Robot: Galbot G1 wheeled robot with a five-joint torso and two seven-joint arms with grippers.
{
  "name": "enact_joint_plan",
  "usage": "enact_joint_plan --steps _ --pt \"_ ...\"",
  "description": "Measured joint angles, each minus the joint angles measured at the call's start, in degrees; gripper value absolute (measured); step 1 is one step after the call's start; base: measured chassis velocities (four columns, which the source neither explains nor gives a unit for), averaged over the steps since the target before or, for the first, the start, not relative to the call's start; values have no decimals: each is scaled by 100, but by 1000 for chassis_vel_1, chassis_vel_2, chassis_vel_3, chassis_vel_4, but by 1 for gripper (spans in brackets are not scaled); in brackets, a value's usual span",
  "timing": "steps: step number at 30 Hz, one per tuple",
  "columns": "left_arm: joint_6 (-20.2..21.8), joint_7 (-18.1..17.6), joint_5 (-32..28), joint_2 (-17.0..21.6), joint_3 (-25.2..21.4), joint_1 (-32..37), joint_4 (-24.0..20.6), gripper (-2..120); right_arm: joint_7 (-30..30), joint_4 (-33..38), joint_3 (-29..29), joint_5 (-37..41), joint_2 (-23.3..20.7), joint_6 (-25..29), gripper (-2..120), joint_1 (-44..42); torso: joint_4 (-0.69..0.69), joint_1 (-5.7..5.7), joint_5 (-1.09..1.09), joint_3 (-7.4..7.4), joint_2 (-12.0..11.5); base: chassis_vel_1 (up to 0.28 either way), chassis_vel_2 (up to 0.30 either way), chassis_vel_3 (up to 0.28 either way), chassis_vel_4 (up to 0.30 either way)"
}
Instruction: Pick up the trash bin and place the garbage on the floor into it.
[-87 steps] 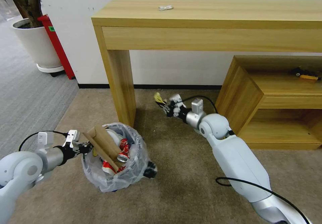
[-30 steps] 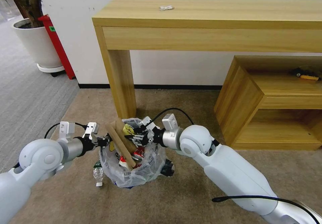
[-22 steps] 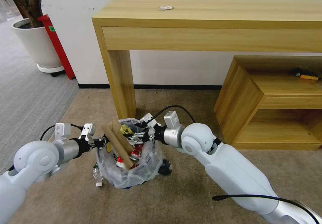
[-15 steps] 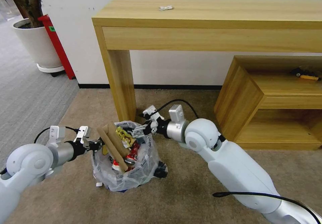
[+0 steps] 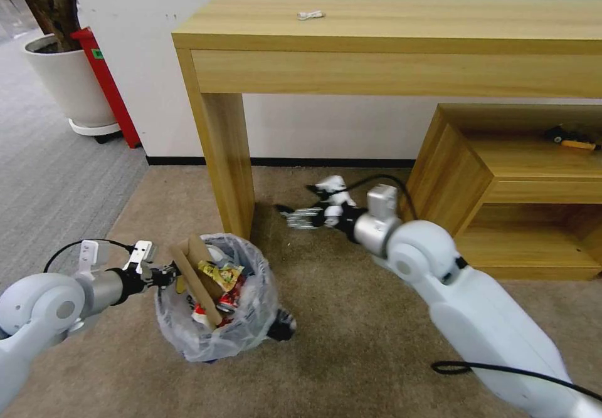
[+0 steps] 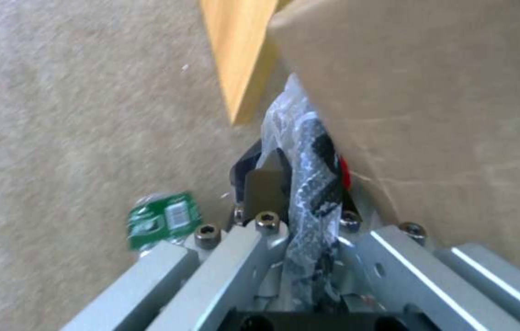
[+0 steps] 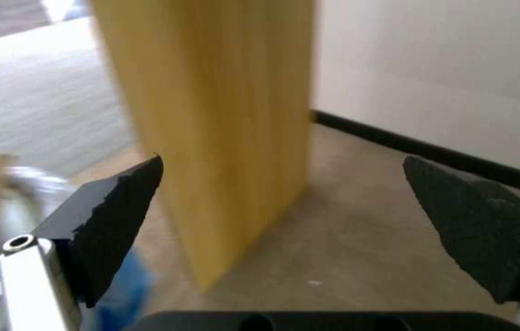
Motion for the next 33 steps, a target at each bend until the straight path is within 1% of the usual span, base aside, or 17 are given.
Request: enact_joint_plan --steps 1,2,3,4,5,6,9,10,12,14,15,17,18,19,21,27,33 --pt "0 0 0 0 0 0 0 0 0 0 0 0 0 0 100 0 0 0 0 0 0 0 0 0 0" --pt "0 220 212 -25 -233 193 80 0 67 0 222 -71 -65 119 100 -234 -1 0 -1 0 0 0 0 0 0" --pt "-1 375 311 -64 -501 424 99 0 167 -10 406 -90 -80 189 100 -383 2 0 1 0 0 0 0 0 0" --pt "-1 433 345 -87 -609 507 99 0 206 -12 463 -92 -79 203 100 -429 4 0 1 0 0 0 0 0 0" --pt "0 571 415 -152 -849 683 97 0 279 -20 571 -110 -70 236 100 -517 5 0 0 0 0 0 0 0 0" --pt "0 571 415 -152 -849 683 97 0 279 -20 571 -110 -70 236 100 -517 5 0 0 0 0 0 0 0 0" --pt "-2 856 547 -336 -1362 1131 -1 0 338 -46 804 -393 5 418 100 -768 3 0 0 0 0 0 0 0 0" --pt "-2 856 547 -336 -1362 1131 -1 0 338 -46 804 -393 5 418 100 -768 3 0 0 0 0 0 0 0 0" --pt "-2 1122 715 -476 -1730 1567 -102 0 366 -34 927 -604 75 557 100 -966 1 0 0 0 0 0 0 0 0" --pt "-2 1185 764 -520 -1841 1709 -130 0 374 -21 963 -669 107 593 100 -1035 2 0 0 0 0 0 0 0 0" --pt "-1 1332 885 -604 -2138 2091 -197 0 391 17 1045 -830 199 682 100 -1213 4 0 -4 0 -1 0 0 0 0" --pt "-1 1482 985 -669 -2495 2627 -289 0 405 80 1120 -972 324 741 100 -1402 5 0 0 -1 -1 0 0 0 0" --pt "-1 1482 985 -669 -2495 2627 -289 0 405 80 1120 -972 324 741 100 -1402 5 0 0 -1 -1 0 0 0 0" --pt "2 1602 1053 -698 -2720 2930 -343 0 413 129 1158 -1049 420 763 100 -1529 5 0 0 0 -1 0 0 0 0" --pt "3 1693 1089 -718 -2967 3233 -410 0 426 199 1206 -1156 574 785 100 -1691 6 0 0 -1 0 0 0 0 0" --pt "2 1799 1144 -813 -3159 3470 -471 0 491 405 1336 -1400 860 865 100 -2087 0 0 -3 0 -1 0 0 0 0" --pt "2 1930 1294 -1347 -3337 3558 -508 0 585 641 1516 -1836 1120 1185 100 -2660 4 0 -2 0 -1 0 0 0 0"
